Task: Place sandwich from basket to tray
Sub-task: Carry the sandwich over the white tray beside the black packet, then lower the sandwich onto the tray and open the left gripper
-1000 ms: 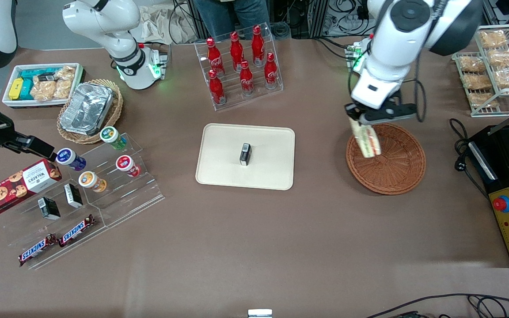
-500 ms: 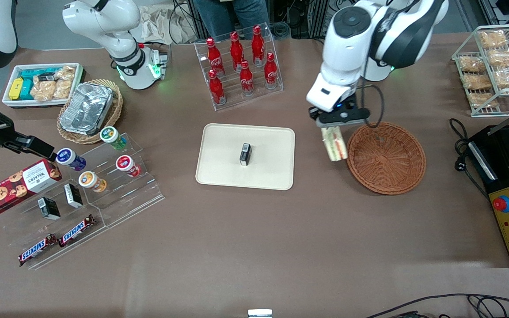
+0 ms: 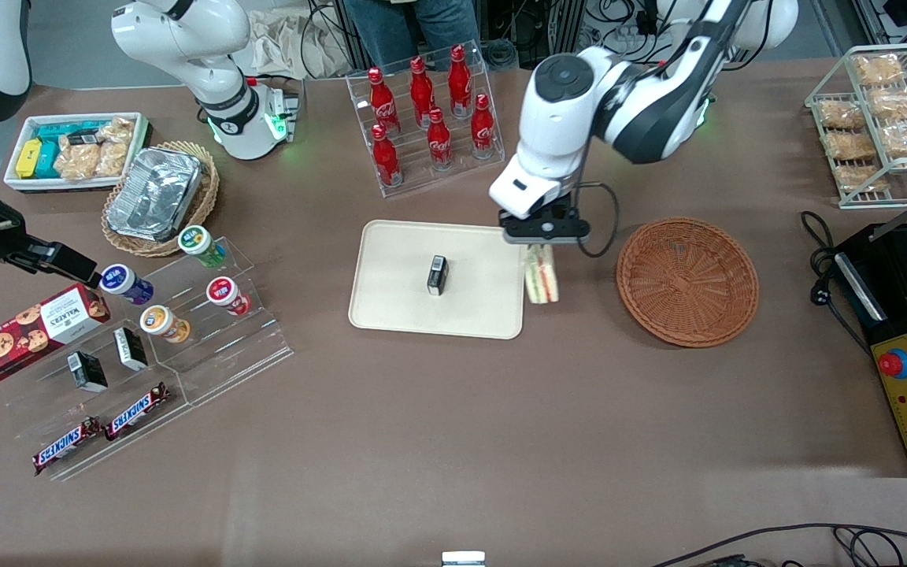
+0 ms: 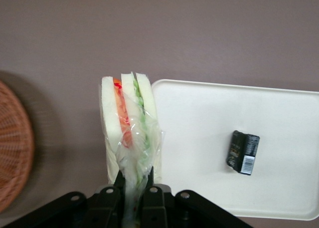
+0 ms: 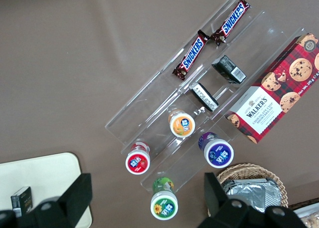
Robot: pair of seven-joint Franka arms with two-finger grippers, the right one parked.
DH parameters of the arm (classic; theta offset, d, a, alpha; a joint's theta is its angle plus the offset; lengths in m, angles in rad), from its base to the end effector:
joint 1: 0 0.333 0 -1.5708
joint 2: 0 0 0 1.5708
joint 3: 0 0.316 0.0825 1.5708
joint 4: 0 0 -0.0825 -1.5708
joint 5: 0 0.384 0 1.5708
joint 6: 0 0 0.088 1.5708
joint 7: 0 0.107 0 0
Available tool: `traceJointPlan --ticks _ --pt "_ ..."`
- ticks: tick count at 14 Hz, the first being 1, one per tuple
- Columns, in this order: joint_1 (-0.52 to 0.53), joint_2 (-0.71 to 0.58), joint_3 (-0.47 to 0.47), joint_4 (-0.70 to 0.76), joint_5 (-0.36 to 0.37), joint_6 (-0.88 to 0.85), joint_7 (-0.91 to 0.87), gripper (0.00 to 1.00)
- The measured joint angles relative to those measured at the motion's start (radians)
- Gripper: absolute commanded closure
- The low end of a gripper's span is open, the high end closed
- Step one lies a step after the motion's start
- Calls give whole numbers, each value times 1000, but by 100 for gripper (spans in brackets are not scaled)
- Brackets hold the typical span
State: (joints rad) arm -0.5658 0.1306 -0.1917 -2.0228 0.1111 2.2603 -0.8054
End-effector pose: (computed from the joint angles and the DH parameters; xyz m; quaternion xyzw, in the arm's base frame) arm 0.4309 -0.3999 0.3976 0.9979 -0.0076 0.0618 0.0157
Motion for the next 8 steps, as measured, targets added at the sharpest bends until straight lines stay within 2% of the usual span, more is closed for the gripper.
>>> traceJointPlan --ticks 5,8 --pt "-27 128 0 37 9 100 -4 100" --pt "-30 181 0 42 42 163 -4 100"
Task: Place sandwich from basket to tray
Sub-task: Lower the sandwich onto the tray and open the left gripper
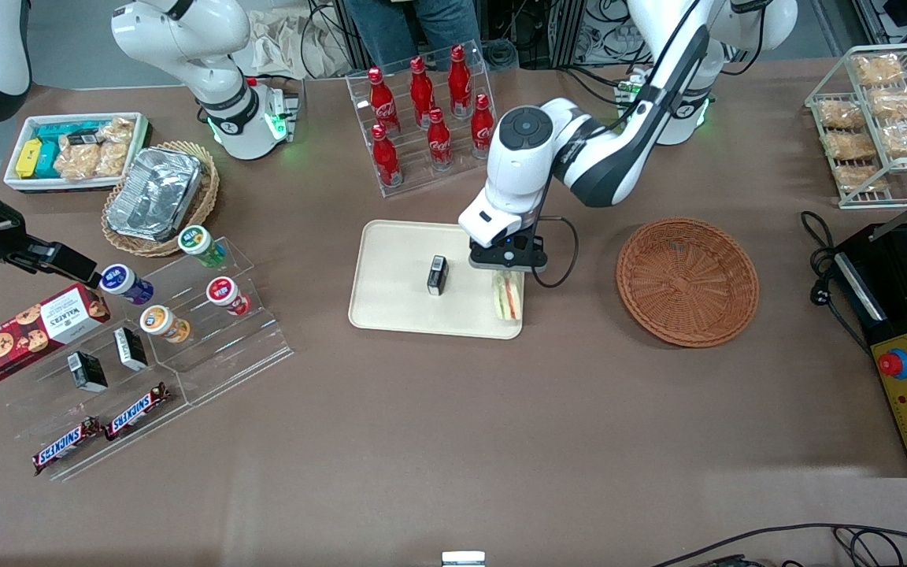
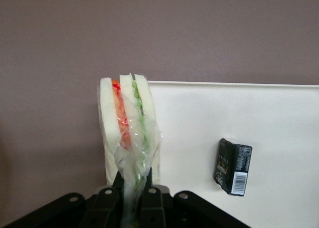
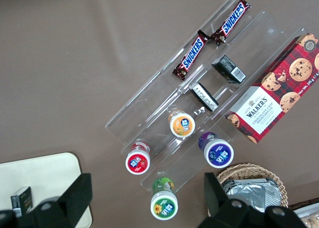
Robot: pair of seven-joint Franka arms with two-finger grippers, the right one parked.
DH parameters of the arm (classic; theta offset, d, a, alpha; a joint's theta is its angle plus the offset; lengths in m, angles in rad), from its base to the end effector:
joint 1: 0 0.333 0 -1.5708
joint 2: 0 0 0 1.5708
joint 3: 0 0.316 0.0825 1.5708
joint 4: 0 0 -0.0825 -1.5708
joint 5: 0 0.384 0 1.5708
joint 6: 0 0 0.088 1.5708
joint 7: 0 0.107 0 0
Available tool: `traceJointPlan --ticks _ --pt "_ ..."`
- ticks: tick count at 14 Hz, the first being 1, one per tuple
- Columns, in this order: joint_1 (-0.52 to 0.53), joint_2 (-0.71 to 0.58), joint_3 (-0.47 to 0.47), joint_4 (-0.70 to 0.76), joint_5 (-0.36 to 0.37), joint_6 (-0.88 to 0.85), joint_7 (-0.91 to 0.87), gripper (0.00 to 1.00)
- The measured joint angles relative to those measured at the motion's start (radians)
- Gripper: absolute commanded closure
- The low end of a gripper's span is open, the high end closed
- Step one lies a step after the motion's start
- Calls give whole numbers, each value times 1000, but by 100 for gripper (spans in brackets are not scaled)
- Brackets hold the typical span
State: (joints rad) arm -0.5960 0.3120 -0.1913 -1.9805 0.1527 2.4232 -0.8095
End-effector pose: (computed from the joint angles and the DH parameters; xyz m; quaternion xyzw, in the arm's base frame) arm 0.4413 -0.4348 0.3254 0.9966 -0.0363 0.0664 0.0319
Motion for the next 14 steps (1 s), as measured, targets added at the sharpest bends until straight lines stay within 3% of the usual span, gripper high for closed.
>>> traceJointPlan --ticks 6,14 --pt "0 89 1 1 4 60 30 100" --pt "-2 116 -9 -4 4 65 40 100"
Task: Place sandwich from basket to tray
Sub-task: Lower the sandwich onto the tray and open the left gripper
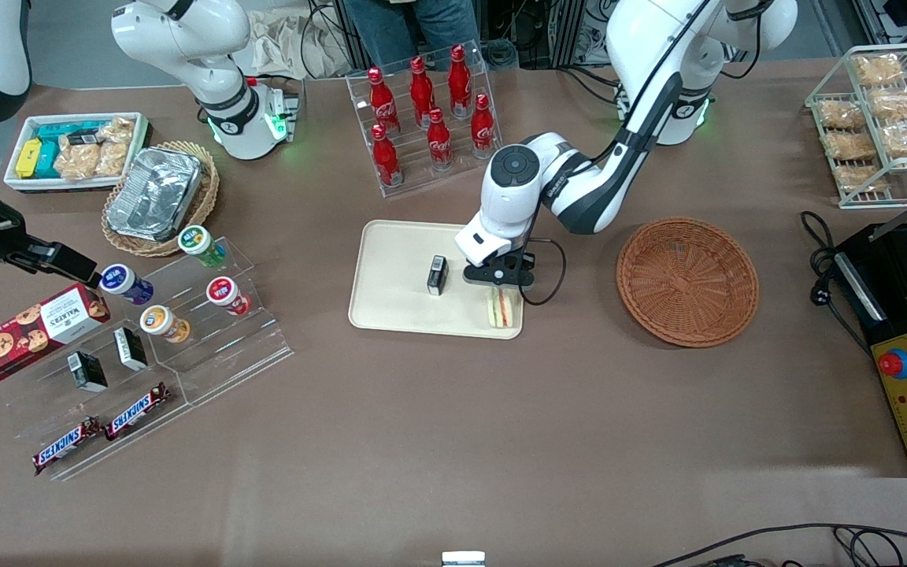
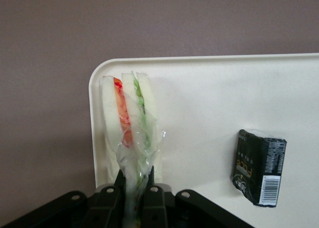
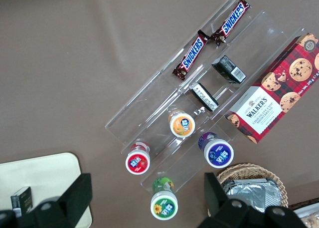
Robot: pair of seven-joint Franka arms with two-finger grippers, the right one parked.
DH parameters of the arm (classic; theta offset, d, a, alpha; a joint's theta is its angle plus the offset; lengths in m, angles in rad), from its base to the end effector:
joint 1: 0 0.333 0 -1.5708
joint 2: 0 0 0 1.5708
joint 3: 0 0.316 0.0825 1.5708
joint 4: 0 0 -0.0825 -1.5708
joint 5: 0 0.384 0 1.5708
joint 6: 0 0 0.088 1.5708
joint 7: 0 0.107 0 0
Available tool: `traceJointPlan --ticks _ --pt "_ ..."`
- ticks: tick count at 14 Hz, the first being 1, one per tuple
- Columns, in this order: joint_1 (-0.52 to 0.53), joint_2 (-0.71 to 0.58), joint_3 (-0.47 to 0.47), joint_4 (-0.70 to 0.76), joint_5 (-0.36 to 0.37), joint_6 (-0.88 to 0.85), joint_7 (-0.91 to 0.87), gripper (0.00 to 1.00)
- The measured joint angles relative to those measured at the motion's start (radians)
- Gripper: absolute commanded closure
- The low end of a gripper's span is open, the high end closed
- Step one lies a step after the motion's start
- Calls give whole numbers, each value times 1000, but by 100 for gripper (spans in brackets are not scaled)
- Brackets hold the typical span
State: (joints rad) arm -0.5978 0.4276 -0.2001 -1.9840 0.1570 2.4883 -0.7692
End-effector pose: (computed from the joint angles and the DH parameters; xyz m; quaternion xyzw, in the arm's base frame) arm 0.4360 -0.4411 0.2602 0.9969 -0.0640 0.0381 0.0246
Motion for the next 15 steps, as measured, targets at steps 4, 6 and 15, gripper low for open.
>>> traceJointPlan --ticks 4,6,15 --pt "0 15 -2 -1 0 0 0 100" --pt "0 21 -2 -1 -1 3 0 100" --pt "0 26 -2 -1 -1 12 0 1"
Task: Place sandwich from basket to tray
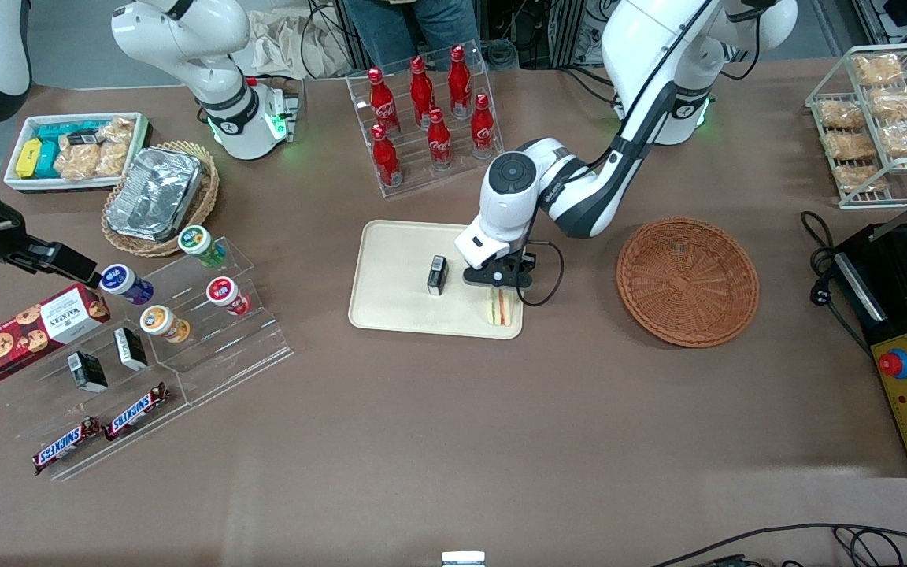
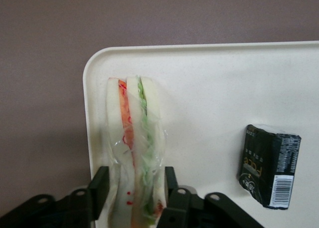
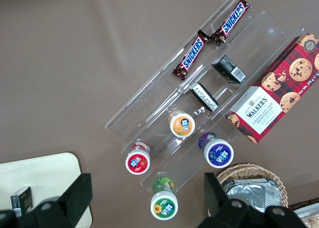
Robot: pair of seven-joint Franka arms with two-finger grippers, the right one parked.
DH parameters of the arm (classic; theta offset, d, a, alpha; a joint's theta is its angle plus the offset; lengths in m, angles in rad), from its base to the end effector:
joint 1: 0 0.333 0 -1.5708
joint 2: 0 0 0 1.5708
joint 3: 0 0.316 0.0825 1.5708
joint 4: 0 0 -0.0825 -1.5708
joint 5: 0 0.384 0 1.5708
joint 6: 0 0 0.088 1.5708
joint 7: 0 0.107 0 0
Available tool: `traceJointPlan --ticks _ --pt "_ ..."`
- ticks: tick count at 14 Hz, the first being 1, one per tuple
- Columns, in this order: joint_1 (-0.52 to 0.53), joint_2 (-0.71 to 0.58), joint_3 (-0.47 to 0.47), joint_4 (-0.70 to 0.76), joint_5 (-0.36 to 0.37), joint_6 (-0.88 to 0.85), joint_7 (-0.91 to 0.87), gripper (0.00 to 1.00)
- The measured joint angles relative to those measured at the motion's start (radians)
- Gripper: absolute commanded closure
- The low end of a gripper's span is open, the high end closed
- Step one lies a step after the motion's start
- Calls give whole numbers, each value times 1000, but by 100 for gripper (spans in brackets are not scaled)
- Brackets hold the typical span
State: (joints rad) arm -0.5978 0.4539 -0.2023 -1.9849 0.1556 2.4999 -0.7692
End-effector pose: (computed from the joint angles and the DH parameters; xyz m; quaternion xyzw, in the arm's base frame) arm 0.4338 -0.4415 0.2451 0.9972 -0.0645 0.0298 0.0226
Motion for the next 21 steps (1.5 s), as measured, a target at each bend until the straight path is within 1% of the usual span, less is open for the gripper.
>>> traceJointPlan --ticks 3,5,10,13,16,19,21 --pt "0 -4 0 6 -1 9 -3 1" --pt "0 -29 0 14 -1 10 -11 1" --pt "9 -202 9 30 0 -95 -15 1" --pt "49 -312 18 31 3 -164 6 1" --pt "133 -408 21 31 2 -264 160 1" --pt "227 -473 23 32 -4 -363 313 1" --pt "279 -500 24 64 -39 -457 420 1"
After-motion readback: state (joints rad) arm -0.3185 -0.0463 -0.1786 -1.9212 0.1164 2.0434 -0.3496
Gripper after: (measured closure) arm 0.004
